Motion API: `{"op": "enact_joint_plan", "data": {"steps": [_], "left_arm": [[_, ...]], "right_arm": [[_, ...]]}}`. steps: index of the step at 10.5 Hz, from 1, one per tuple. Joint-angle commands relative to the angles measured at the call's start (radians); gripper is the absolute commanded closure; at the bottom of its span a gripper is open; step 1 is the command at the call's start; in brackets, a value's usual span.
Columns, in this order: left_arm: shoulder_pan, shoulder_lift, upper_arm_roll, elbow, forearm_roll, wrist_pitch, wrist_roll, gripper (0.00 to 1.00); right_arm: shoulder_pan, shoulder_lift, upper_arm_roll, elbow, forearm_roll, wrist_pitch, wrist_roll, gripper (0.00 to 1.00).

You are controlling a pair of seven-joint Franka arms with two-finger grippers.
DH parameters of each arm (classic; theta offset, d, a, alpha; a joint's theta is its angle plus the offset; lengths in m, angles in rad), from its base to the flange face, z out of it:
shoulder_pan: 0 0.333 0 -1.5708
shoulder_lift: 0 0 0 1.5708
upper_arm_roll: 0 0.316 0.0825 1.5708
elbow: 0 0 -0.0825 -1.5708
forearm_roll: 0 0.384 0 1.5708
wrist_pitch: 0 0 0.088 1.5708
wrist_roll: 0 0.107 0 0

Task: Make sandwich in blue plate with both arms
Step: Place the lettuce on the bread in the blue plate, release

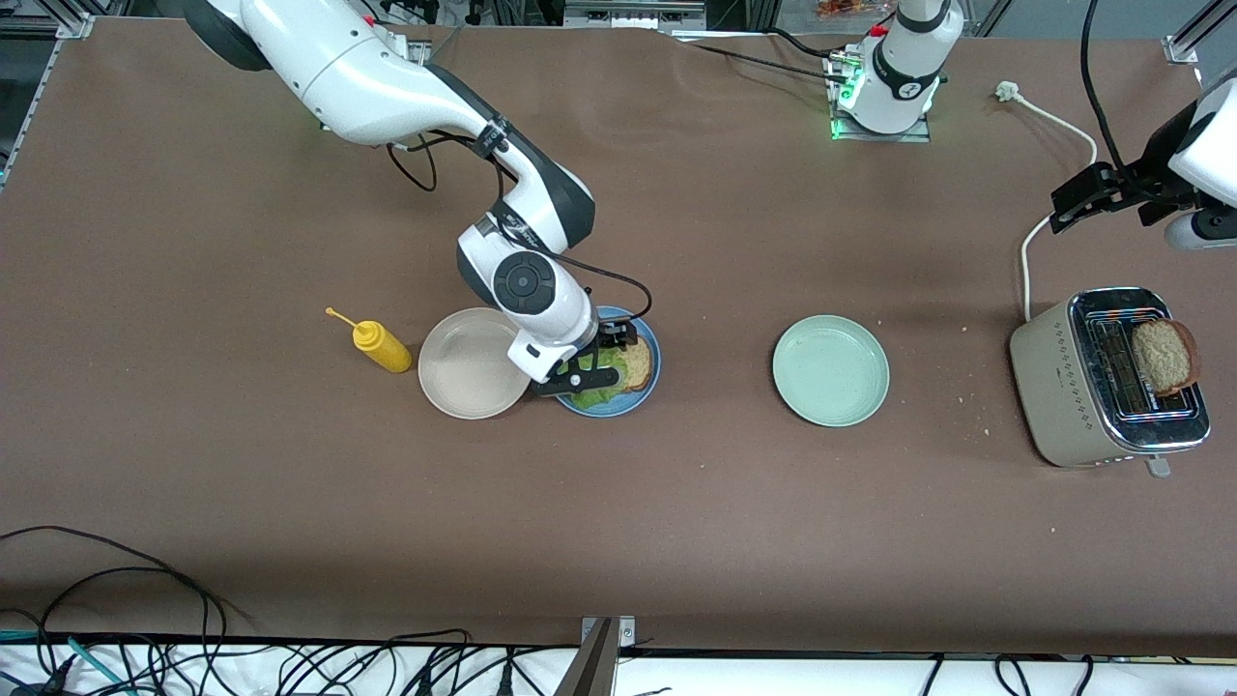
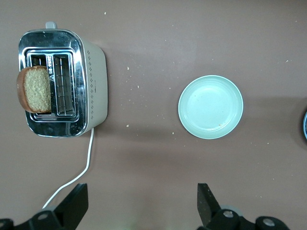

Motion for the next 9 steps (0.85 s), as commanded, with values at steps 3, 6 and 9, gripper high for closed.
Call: {"op": "enact_joint_plan", "data": {"steps": [3, 6, 9], "left_arm": [[0.003, -0.005, -0.007, 0.004, 0.036, -0.007, -0.001, 0.00], [0.003, -0.005, -0.007, 0.002, 0.036, -0.007, -0.001, 0.00], [0.003, -0.005, -0.007, 0.002, 0.036, -0.007, -0.001, 0.00]], "right_arm": [[-0.089, -0.246, -0.019, 0.004, -0.020, -0.482, -0.087, 0.00], [-0.108, -0.377, -0.174, -0.039, -0.009, -0.654, -0.407, 0.00], [-0.140, -0.563, -0.364, -0.252, 0.069, -0.639, -0.778, 0.00]]}}
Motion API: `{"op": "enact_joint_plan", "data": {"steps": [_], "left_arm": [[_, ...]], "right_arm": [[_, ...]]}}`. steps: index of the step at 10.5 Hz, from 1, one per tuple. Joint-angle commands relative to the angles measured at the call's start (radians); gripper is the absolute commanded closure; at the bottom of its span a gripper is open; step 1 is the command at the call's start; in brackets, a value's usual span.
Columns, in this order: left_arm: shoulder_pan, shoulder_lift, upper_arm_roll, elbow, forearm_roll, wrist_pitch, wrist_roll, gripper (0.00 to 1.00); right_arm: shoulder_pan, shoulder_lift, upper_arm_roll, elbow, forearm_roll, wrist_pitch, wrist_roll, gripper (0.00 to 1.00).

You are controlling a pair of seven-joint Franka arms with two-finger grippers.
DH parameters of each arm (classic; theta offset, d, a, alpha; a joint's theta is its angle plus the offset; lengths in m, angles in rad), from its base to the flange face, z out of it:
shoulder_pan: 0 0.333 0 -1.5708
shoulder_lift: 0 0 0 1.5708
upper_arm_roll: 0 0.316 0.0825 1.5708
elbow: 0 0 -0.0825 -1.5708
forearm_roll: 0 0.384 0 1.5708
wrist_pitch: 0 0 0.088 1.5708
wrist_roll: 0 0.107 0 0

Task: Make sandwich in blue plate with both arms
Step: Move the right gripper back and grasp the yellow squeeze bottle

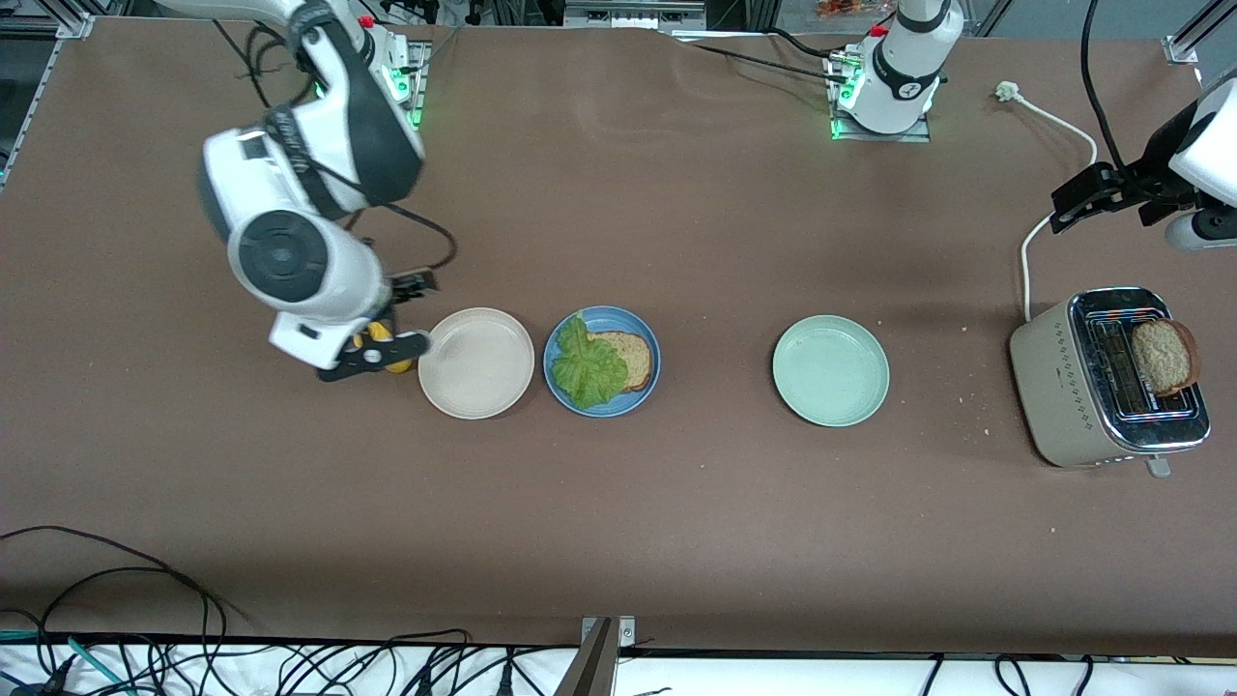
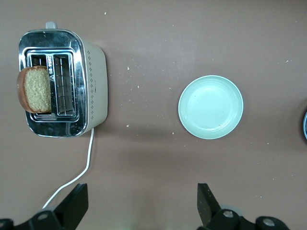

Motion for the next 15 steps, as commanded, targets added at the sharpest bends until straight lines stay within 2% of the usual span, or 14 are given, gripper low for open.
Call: {"op": "enact_joint_plan", "data": {"steps": [1, 2, 3, 4, 6, 10, 13, 15], "left_arm": [[0.002, -0.005, -0.007, 0.002, 0.036, -0.007, -0.001, 0.00], [0.002, -0.005, -0.007, 0.002, 0.036, -0.007, -0.001, 0.00], [0.002, -0.005, -0.007, 0.003, 0.036, -0.007, -0.001, 0.00], [0.002, -0.005, -0.007, 0.002, 0.036, -0.007, -0.001, 0.00], [0.002, -0.005, -0.007, 0.003, 0.036, -0.007, -0.001, 0.00], [0.005, -0.005, -0.005, 0.002, 0.036, -0.007, -0.001, 0.00], [0.005, -0.005, -0.005, 0.002, 0.036, -0.007, -0.001, 0.00], [0.005, -0.005, -0.005, 0.002, 0.036, -0.007, -0.001, 0.00]], "right_arm": [[-0.029, -0.170, -0.218, -0.226, 0.130, 0.024, -0.398, 0.00], [-0.032, -0.155, -0.307, -0.231, 0.177, 0.032, -0.558, 0.00], [-0.044, -0.127, -0.361, -0.240, 0.216, 0.058, -0.695, 0.00], [-0.081, -0.098, -0.375, -0.249, 0.243, 0.089, -0.802, 0.00], [-0.151, -0.040, -0.375, -0.251, 0.315, 0.121, -0.985, 0.00], [-0.265, 0.090, -0.375, -0.240, 0.535, 0.158, -1.470, 0.00], [-0.308, 0.184, -0.375, -0.237, 0.686, 0.184, -1.836, 0.00], [-0.325, 0.242, -0.375, -0.219, 0.772, 0.184, -1.985, 0.00]]}}
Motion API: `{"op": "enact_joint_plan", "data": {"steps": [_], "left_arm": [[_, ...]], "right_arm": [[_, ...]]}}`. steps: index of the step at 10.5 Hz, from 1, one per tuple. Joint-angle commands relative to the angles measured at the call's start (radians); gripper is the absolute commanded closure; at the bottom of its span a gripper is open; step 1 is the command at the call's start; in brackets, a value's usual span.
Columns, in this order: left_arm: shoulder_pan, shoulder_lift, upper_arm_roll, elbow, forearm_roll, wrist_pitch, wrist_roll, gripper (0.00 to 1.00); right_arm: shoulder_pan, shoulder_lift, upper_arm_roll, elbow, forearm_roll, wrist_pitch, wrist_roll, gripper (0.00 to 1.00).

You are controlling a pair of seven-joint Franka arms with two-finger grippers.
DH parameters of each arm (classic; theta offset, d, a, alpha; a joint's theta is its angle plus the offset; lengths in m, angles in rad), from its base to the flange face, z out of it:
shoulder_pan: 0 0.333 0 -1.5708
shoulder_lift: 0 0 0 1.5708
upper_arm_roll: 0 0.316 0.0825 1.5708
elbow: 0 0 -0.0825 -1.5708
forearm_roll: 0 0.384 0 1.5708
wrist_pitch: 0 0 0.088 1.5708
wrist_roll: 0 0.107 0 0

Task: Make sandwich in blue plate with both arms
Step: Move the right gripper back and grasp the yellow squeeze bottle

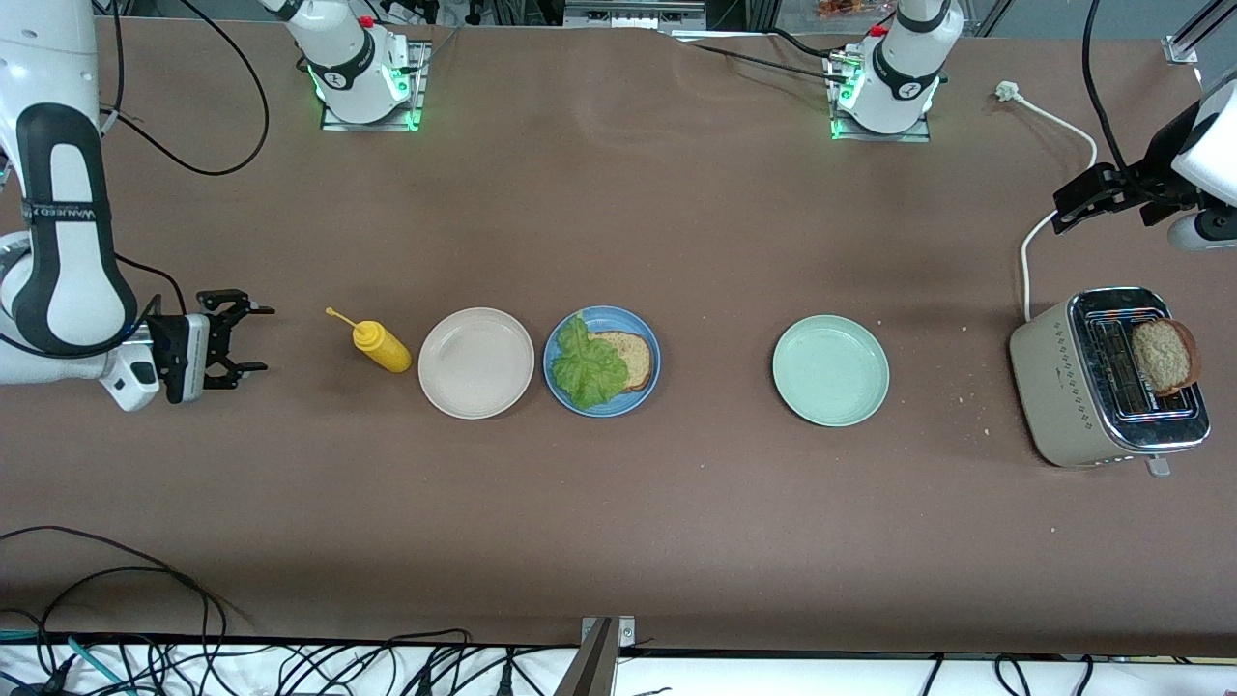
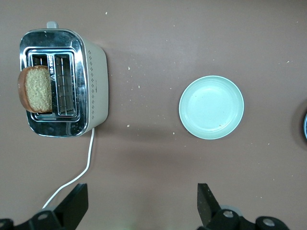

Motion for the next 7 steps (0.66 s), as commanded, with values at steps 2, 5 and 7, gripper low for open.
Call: {"op": "enact_joint_plan", "data": {"steps": [2, 5, 7], "left_arm": [[0.002, -0.005, -0.006, 0.002, 0.036, -0.007, -0.001, 0.00], [0.002, -0.005, -0.006, 0.002, 0.036, -0.007, -0.001, 0.00], [0.002, -0.005, -0.006, 0.002, 0.036, -0.007, -0.001, 0.00]], "right_arm": [[-0.024, 0.109, 0.007, 0.048, 0.187, -0.038, -0.279, 0.00], [-0.027, 0.126, 0.013, 0.047, 0.278, -0.079, -0.466, 0.00], [-0.027, 0.146, 0.027, 0.047, 0.352, -0.149, -0.530, 0.00]]}}
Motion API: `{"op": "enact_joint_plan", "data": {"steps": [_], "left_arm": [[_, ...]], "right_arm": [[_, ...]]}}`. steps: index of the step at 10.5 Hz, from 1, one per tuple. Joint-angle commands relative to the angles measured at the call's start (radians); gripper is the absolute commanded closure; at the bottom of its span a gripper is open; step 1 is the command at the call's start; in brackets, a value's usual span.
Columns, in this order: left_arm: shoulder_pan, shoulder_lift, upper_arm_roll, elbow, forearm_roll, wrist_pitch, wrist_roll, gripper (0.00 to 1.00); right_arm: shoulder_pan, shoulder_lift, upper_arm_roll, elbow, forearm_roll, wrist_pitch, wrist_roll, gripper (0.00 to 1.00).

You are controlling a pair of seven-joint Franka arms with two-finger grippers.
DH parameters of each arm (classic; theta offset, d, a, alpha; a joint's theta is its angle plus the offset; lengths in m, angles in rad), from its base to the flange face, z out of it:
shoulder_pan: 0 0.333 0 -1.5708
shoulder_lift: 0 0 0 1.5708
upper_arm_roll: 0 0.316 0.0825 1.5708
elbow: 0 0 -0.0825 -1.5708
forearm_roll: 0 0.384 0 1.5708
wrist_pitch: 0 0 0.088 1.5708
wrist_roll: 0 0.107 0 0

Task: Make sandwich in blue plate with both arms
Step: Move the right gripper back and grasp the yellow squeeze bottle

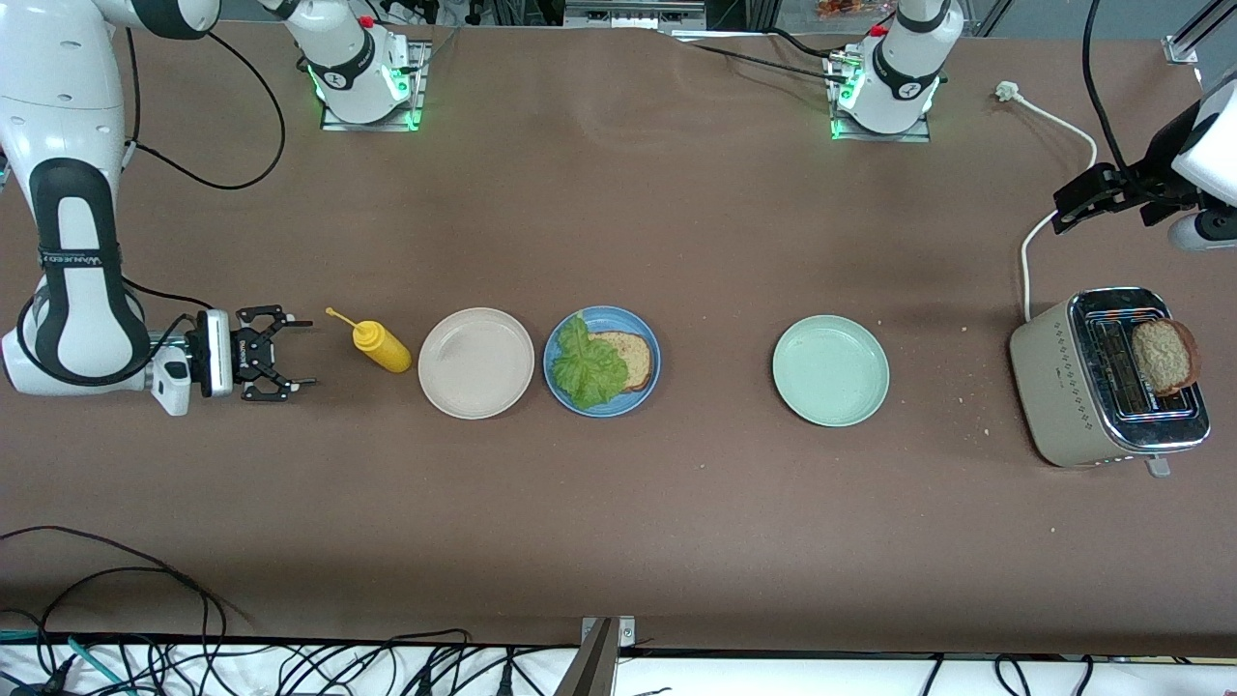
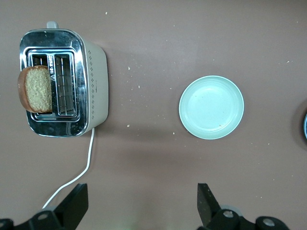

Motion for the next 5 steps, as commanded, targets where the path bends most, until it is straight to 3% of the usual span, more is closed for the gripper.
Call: {"op": "enact_joint_plan", "data": {"steps": [1, 5], "left_arm": [[0.002, -0.006, -0.006, 0.002, 0.036, -0.007, -0.001, 0.00], [0.002, -0.006, -0.006, 0.002, 0.036, -0.007, -0.001, 0.00]], "right_arm": [[-0.017, 0.040, 0.025, 0.029, 0.085, -0.093, -0.080, 0.00], [-0.013, 0.071, 0.050, 0.029, 0.149, -0.147, -0.121, 0.00]]}}
